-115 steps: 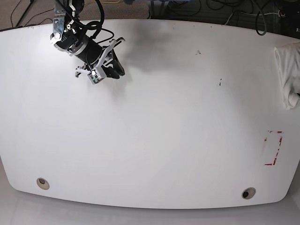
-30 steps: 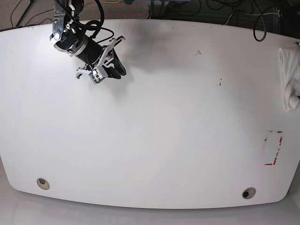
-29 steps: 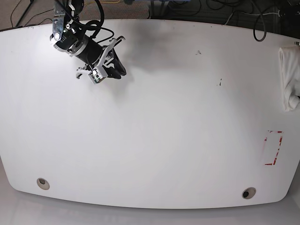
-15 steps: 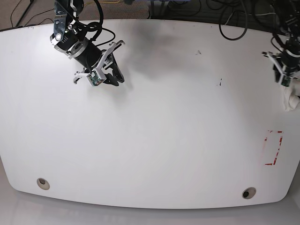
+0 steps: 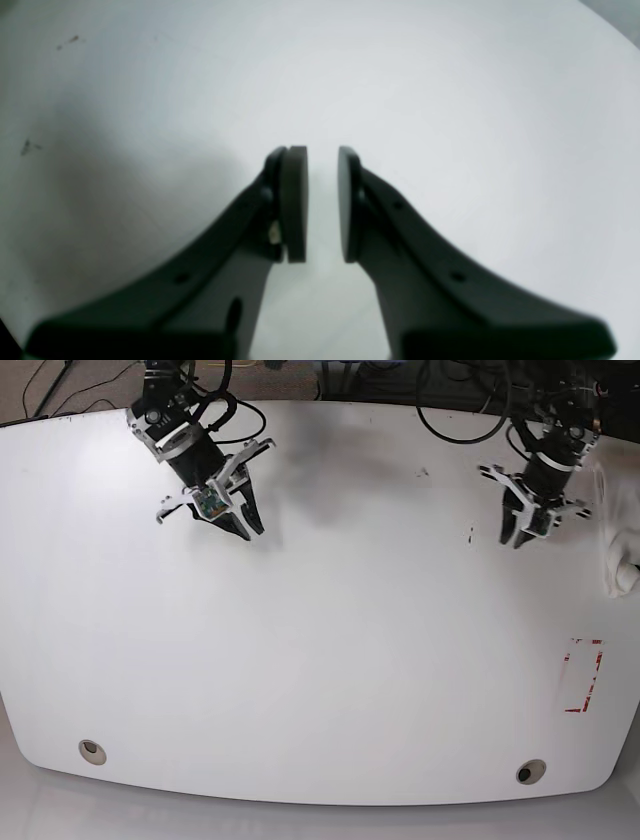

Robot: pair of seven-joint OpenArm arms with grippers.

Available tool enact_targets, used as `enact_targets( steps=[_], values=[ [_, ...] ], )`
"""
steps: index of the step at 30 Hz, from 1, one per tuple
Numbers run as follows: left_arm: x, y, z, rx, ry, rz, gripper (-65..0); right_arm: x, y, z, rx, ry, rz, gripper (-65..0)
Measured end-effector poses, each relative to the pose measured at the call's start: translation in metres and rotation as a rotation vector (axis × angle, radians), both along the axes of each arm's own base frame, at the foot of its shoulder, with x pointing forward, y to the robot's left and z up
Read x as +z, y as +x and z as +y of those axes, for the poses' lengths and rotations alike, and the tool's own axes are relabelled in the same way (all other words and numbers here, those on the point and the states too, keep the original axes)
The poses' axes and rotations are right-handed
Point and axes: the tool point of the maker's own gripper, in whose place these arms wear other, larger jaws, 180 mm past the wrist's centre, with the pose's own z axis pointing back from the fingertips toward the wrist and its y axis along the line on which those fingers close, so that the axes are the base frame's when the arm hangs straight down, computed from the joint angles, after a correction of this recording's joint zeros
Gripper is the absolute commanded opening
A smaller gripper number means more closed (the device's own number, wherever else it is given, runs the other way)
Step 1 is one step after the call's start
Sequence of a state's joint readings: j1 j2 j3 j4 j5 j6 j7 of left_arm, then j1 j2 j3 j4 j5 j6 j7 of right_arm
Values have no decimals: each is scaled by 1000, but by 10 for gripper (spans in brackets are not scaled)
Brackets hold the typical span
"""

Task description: Layout the t-shirt on the table in an organized manner, then fold the t-shirt properly

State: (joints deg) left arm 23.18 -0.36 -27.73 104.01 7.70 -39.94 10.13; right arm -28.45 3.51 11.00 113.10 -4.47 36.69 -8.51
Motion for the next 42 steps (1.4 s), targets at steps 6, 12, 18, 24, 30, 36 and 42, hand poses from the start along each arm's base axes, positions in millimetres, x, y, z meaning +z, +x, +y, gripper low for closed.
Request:
enact_targets(
  steps=[6, 12, 18, 24, 30, 36, 42],
  values=[
    [-13, -27, -48, -71, -98, 32, -550, -11, -22, -13, -42, 1, 42, -556],
    [-14, -66, -84, -125, -146, 90, -550, -23, -58, -16, -52, 44, 121, -556],
    [-10, -113, -94, -101, -180, 155, -550, -35, -103, -26, -102, 75, 226, -556],
    [-32, -173, -76, -47, -143, 340, -550, -38, -143, -22, -107, 97, 315, -558],
    [-37, -230, -58, 3, -113, 478, -551, -46, -199, -22, -115, 85, 467, -558],
    [-48, -274, -46, 33, -109, 602, -551, -50, -244, -15, -154, 113, 587, -558],
    [-73, -297, -26, 77, -175, 661, -551, -67, -285, -13, -187, 130, 709, -558]
  ],
)
